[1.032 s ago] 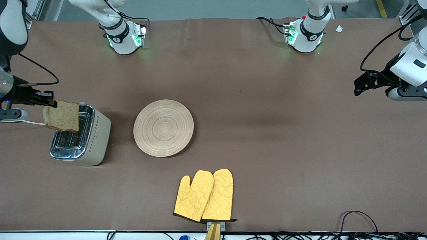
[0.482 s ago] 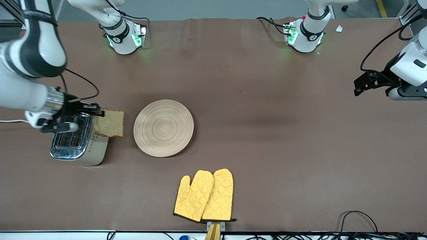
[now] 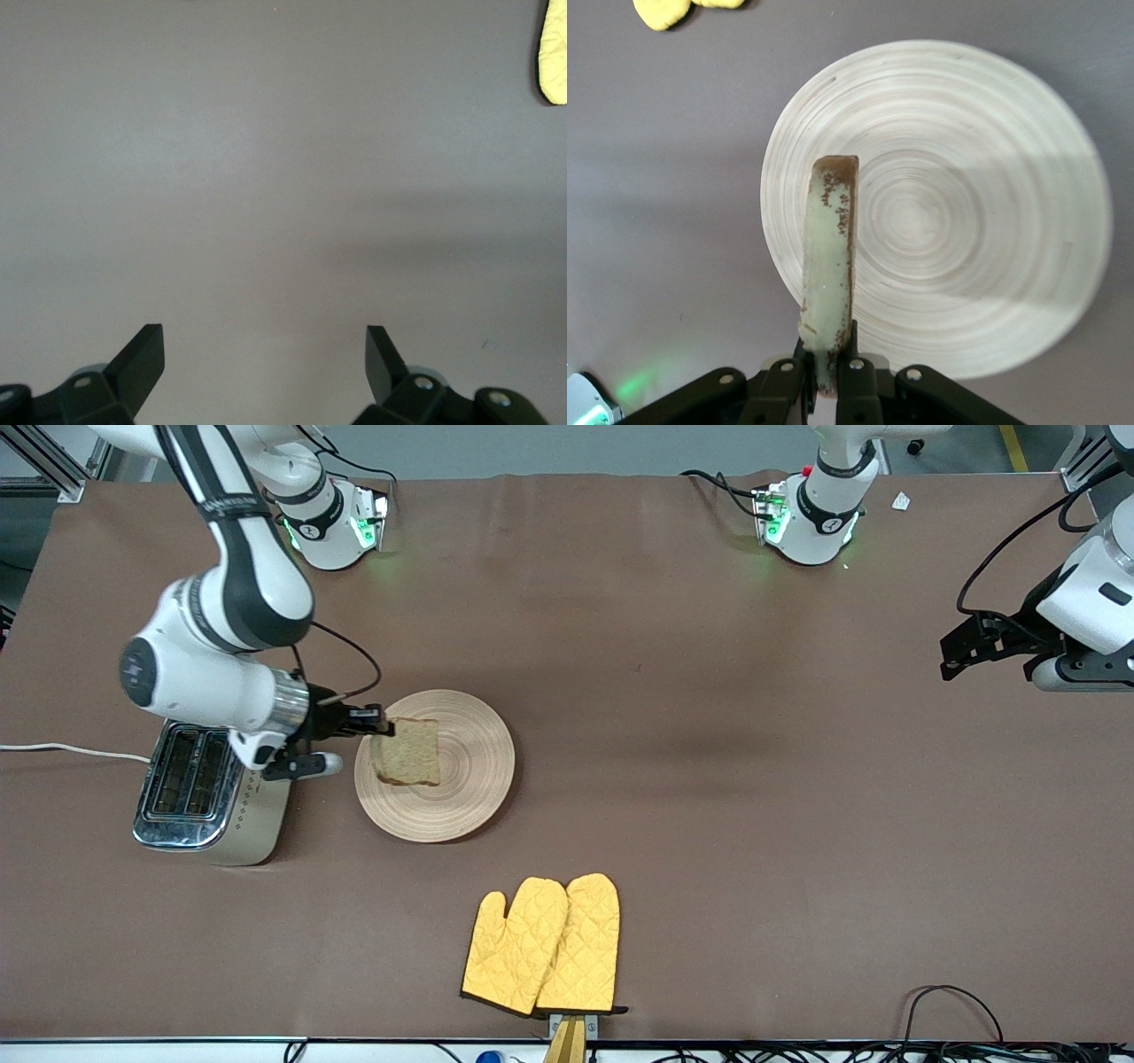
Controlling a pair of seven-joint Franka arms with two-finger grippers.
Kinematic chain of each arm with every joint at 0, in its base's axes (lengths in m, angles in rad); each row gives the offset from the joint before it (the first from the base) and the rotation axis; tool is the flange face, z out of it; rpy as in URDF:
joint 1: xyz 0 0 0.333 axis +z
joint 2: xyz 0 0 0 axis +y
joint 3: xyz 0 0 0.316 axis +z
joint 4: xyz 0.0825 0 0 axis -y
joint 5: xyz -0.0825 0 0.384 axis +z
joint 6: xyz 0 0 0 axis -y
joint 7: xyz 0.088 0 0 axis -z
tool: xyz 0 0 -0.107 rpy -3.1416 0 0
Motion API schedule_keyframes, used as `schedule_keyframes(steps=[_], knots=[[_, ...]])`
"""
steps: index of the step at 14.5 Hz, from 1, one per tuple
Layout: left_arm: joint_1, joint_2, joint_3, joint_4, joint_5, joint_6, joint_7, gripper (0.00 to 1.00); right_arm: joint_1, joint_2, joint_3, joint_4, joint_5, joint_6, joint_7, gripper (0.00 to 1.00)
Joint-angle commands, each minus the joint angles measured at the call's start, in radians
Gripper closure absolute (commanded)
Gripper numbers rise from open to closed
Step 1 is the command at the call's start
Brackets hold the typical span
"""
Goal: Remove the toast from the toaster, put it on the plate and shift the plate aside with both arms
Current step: 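Carry the toast over the wooden plate and lower it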
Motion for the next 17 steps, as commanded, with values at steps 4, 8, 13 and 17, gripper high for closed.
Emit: schedule_keyframes(steps=[4,8,13,17], knots=[[-0.002,0.000,-0.001,0.016,0.019,-0.018,0.003,0.00,0.010,0.090,-0.009,-0.016,0.043,0.067,-0.002,1.00],[-0.002,0.000,-0.002,0.016,0.019,-0.018,0.003,0.00,-0.013,0.093,-0.018,-0.067,0.027,0.075,-0.063,1.00],[-0.003,-0.002,-0.002,0.014,0.019,-0.018,0.003,0.00,-0.059,0.112,-0.020,-0.094,-0.092,0.073,-0.076,1.00],[-0.003,-0.002,-0.005,0.014,0.021,-0.018,-0.002,0.00,-0.065,0.147,-0.022,-0.082,-0.105,0.076,-0.076,0.36]])
